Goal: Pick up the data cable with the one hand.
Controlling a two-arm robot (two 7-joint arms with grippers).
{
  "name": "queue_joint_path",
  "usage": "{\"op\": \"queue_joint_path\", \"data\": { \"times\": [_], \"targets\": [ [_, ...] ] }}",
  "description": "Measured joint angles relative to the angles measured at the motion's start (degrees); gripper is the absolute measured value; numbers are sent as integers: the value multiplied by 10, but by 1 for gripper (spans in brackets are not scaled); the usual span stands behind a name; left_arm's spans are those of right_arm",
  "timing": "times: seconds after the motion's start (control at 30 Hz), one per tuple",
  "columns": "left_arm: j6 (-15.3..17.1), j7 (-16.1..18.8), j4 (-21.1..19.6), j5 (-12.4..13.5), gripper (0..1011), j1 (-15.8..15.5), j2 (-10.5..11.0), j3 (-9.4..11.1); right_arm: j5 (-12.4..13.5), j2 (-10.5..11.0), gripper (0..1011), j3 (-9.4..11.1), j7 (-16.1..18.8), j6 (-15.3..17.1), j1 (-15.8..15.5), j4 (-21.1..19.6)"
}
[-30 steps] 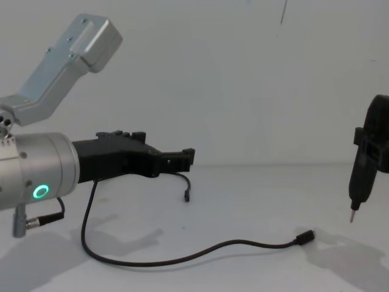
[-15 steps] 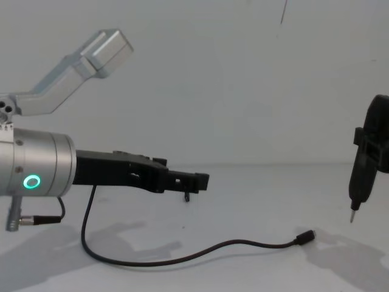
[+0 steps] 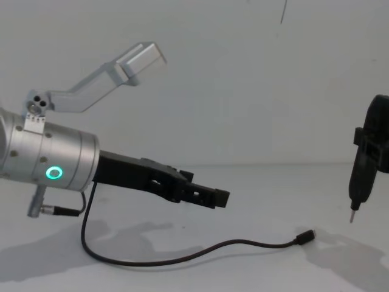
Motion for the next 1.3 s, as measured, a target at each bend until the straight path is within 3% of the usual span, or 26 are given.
{"op": "queue_joint_path", "data": {
  "times": [0.3, 0.67, 1.0, 1.3],
  "targets": [
    [-36, -21, 26, 36, 1001, -35, -3, 39, 0, 0, 263, 0, 0, 0, 0, 0],
    [-84, -17, 31, 88, 1001, -50, -3, 74, 0, 0, 263, 0, 0, 0, 0, 0],
    [-83, -16, 31, 104, 1001, -50, -7, 87, 0, 0, 263, 0, 0, 0, 0, 0],
    [-63, -16, 33, 108, 1001, -45, -15, 90, 0, 0, 263, 0, 0, 0, 0, 0]
  ]
}}
